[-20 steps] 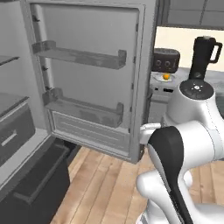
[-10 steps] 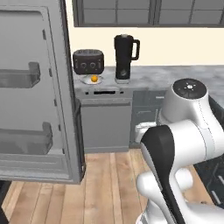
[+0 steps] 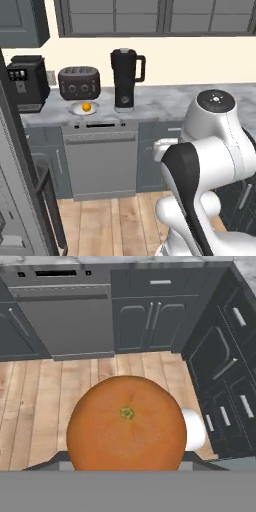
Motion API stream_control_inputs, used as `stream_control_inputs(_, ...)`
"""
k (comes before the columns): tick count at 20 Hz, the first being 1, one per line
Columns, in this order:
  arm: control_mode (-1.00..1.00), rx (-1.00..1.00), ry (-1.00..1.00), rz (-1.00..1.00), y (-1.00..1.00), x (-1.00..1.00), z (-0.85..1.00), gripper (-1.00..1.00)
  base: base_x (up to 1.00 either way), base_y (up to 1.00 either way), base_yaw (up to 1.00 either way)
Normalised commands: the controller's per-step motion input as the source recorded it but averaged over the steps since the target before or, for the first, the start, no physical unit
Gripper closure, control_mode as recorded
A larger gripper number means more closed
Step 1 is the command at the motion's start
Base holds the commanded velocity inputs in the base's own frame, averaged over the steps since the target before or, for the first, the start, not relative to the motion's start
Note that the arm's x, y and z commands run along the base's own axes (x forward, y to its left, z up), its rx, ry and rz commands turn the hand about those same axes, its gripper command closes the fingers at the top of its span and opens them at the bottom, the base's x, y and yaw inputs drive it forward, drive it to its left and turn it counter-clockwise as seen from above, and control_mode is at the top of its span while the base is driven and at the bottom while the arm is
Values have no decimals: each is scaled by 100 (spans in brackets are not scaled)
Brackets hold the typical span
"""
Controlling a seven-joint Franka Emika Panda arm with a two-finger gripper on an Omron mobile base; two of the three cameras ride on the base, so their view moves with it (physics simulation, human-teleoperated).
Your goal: Pick the orange and tangerine from the fridge and place them on the plate next to the blender to make a fruit smoothie.
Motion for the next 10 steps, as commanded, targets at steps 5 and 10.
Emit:
stream_control_inputs(5, 100, 0, 0, 0, 0, 0, 0, 100, 100, 33, 1)
stream_control_inputs(10, 100, 0, 0, 0, 0, 0, 0, 100, 100, 81, 1)
